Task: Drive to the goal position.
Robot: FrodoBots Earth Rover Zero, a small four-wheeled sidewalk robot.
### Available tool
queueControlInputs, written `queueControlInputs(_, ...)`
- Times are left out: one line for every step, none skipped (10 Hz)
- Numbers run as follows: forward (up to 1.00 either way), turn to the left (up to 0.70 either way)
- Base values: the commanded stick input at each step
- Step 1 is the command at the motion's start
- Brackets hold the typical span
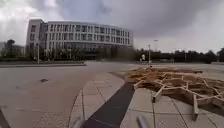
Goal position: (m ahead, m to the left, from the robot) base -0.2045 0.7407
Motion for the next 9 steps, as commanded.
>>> queueControlInputs(0.04, 0.0)
queueControlInputs(0.04, 0.0)
queueControlInputs(0.04, 0.0)
queueControlInputs(0.04, 0.0)
queueControlInputs(0.04, 0.0)
queueControlInputs(0.04, 0.0)
queueControlInputs(0.04, 0.0)
queueControlInputs(0.04, 0.0)
queueControlInputs(0.04, 0.0)
